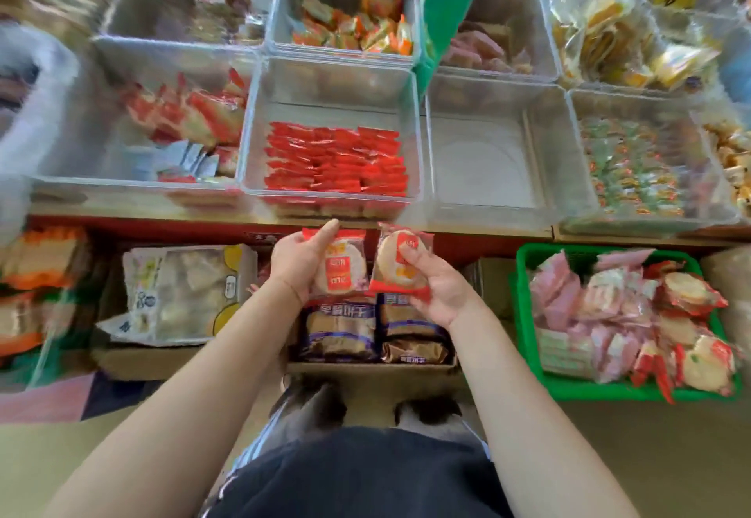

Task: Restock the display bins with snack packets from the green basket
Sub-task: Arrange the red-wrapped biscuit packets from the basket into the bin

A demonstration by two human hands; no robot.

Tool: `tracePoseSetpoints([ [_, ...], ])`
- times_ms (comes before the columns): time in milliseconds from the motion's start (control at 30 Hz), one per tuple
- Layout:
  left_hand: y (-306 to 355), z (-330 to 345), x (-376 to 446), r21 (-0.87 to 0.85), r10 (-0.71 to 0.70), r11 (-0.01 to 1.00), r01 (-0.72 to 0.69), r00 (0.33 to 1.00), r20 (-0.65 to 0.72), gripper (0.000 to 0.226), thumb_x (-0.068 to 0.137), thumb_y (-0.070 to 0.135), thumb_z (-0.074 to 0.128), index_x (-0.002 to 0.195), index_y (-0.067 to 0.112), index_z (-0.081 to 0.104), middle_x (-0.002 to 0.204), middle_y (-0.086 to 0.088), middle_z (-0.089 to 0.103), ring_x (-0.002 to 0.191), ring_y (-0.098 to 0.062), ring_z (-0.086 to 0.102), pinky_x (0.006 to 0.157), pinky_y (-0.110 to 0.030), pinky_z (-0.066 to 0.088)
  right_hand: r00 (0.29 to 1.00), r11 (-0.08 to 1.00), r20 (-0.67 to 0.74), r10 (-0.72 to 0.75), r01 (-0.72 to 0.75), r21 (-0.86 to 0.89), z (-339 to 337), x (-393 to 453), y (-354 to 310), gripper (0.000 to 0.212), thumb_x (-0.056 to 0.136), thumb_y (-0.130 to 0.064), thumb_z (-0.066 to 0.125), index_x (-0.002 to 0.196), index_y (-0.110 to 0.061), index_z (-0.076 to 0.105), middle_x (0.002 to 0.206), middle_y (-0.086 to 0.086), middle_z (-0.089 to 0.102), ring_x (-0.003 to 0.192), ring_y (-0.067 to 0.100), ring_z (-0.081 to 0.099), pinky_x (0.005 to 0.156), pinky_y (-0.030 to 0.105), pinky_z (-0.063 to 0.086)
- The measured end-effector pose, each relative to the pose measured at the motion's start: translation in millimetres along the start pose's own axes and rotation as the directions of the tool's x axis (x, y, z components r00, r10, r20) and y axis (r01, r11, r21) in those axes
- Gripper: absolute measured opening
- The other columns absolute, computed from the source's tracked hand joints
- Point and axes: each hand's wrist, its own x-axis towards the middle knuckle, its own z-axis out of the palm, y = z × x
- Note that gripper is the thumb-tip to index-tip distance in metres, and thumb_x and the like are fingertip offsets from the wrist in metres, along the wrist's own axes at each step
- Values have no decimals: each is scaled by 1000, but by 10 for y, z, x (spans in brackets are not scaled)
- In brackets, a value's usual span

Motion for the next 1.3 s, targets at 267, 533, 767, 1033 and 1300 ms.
tracePoseSetpoints([
  [267, 265, -199, 189, 86, 89, 990, -108, 976, 196, 25, 85, 29, 77, 94, 6, 74, 83, -9, 75, 75, -22, 71, 66, -33, 59, 1000, 983, 10, 25, -23, -183, 488, 233, 34, 47, 88, -22, 71, 132, -13, 57, 123, 13, 68, 114, 29, 66, 92, 41, 55],
  [533, 929, -467, 408, 456, -179, 887, -75, 854, 488, 16, 88, 23, 73, 91, 9, 67, 72, -3, 64, 55, -12, 54, 47, -20, 47, 996, 946, -14, -86, 77, -314, 711, 652, -438, 44, 84, -32, 75, 123, -15, 63, 116, 8, 72, 110, 25, 68, 102, 44, 49],
  [767, 1430, -436, 731, 571, 438, 711, -411, 894, 97, 15, 78, 24, 75, 84, 14, 67, 66, -5, 67, 54, -14, 63, 54, -32, 55, 994, 994, -19, -107, 107, 31, 705, 1022, -962, 24, 98, -28, 58, 117, -14, 63, 107, 12, 73, 92, 26, 73, 68, 38, 62],
  [1033, 1650, -320, 1836, 810, 740, 251, -530, 645, 193, 18, 93, 25, 61, 93, 7, 58, 77, -21, 65, 75, -44, 59, 68, -39, 37, 979, 960, -91, -181, 156, -231, 693, 1342, -1076, 38, 86, 4, 67, 120, -12, 58, 110, 11, 69, 94, 26, 68, 60, 29, 56],
  [1300, 1767, -323, 2394, 742, 778, 185, -644, 557, 290, 12, 99, 10, 50, 98, -1, 53, 79, -23, 57, 75, -40, 51, 70, -37, 27, 806, 767, -301, -510, 266, -584, 1060, 1777, -1346, 18, 89, -21, 70, 107, -19, 71, 98, -2, 74, 87, 9, 68, 73, 20, 53],
])
